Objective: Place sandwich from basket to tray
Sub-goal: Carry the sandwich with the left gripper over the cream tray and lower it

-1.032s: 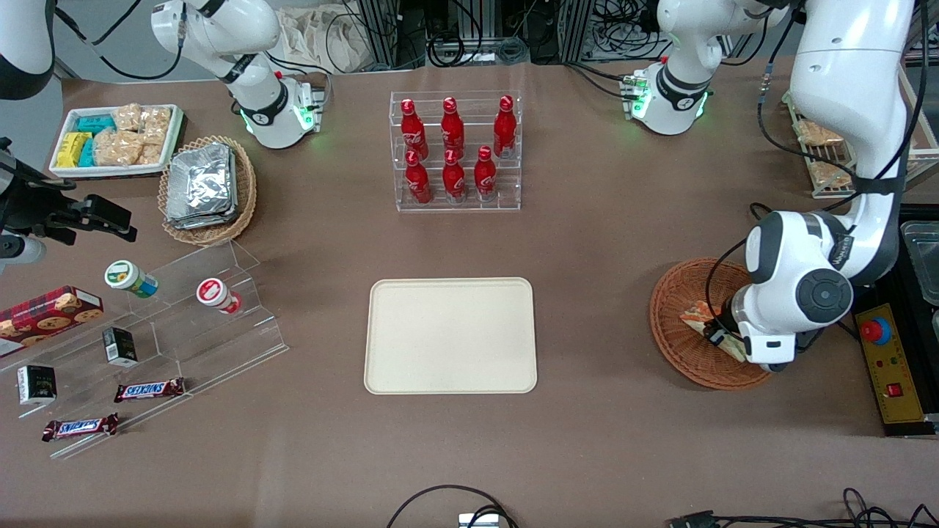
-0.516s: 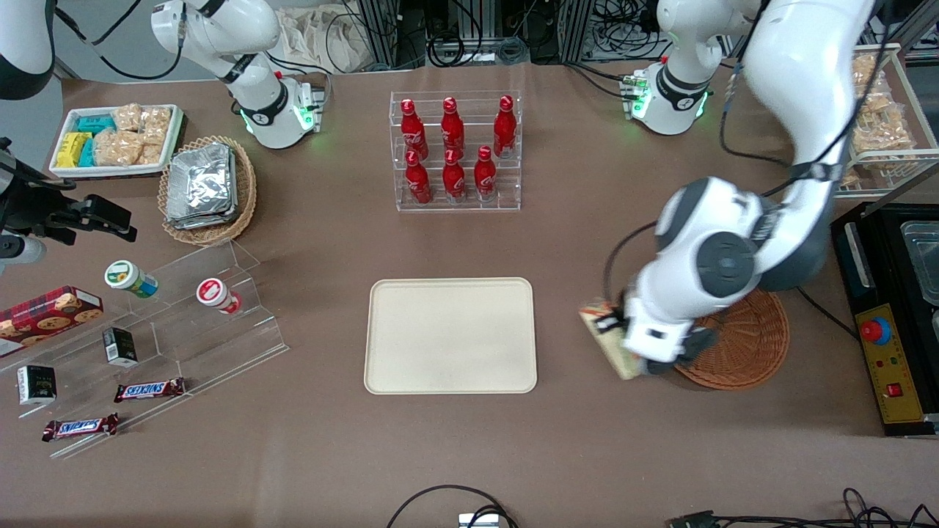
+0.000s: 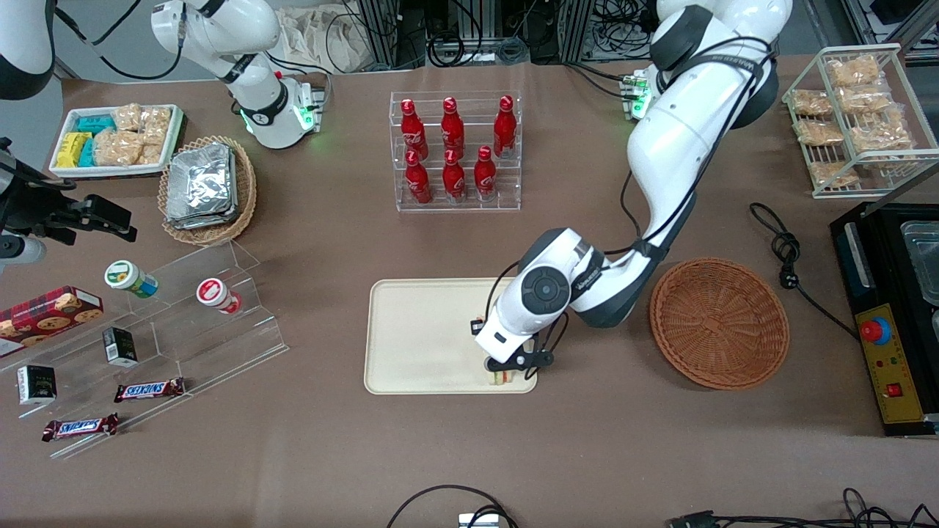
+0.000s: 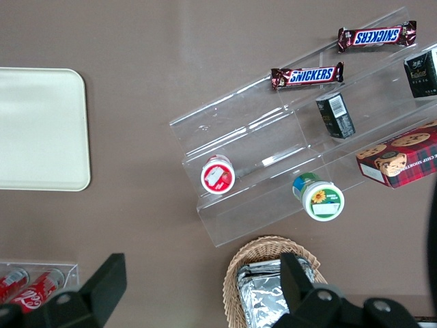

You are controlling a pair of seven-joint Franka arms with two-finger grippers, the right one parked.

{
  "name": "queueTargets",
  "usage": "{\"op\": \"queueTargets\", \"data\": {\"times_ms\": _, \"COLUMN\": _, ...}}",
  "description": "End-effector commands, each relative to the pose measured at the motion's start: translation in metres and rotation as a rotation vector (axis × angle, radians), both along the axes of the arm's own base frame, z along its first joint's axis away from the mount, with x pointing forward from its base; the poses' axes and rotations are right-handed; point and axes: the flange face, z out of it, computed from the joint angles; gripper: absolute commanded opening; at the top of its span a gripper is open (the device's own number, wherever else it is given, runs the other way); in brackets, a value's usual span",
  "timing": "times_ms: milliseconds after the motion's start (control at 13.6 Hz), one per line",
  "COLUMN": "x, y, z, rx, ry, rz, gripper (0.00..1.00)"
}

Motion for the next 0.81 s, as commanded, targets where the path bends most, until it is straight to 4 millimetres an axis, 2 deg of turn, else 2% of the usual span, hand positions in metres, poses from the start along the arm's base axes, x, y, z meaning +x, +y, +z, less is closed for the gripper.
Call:
{"op": "queueTargets", "data": {"times_ms": 0, "x": 0.006, "y": 0.008, "z": 0.0, "rx": 0.012, "ry": -0.011, "rz": -0.089, "gripper": 0.0}}
{"op": "queueTargets", "data": {"times_ms": 74, "x": 0.006, "y": 0.009, "z": -0.001, "rx": 0.014, "ry": -0.009, "rz": -0.089, "gripper": 0.01}}
{"op": "queueTargets", "data": {"times_ms": 147, "x": 0.006, "y": 0.009, "z": -0.001, "rx": 0.014, "ry": -0.009, "rz": -0.089, "gripper": 0.09}}
{"op": "queueTargets", "data": {"times_ms": 295, "x": 0.007, "y": 0.01, "z": 0.003, "rx": 0.014, "ry": -0.015, "rz": -0.088, "gripper": 0.13}}
{"op": "queueTargets", "data": {"times_ms": 368, "x": 0.007, "y": 0.01, "z": 0.005, "rx": 0.017, "ry": -0.019, "rz": -0.089, "gripper": 0.37}}
{"op": "queueTargets", "data": {"times_ms": 442, "x": 0.008, "y": 0.012, "z": 0.005, "rx": 0.019, "ry": -0.022, "rz": -0.089, "gripper": 0.99}}
{"op": "queueTargets", "data": {"times_ms": 589, "x": 0.011, "y": 0.013, "z": 0.012, "rx": 0.022, "ry": -0.037, "rz": -0.089, "gripper": 1.0}}
{"op": "queueTargets", "data": {"times_ms": 663, "x": 0.013, "y": 0.014, "z": 0.021, "rx": 0.019, "ry": -0.05, "rz": -0.085, "gripper": 1.0}}
{"op": "queueTargets", "data": {"times_ms": 737, "x": 0.02, "y": 0.023, "z": 0.03, "rx": 0.017, "ry": -0.06, "rz": -0.067, "gripper": 1.0}}
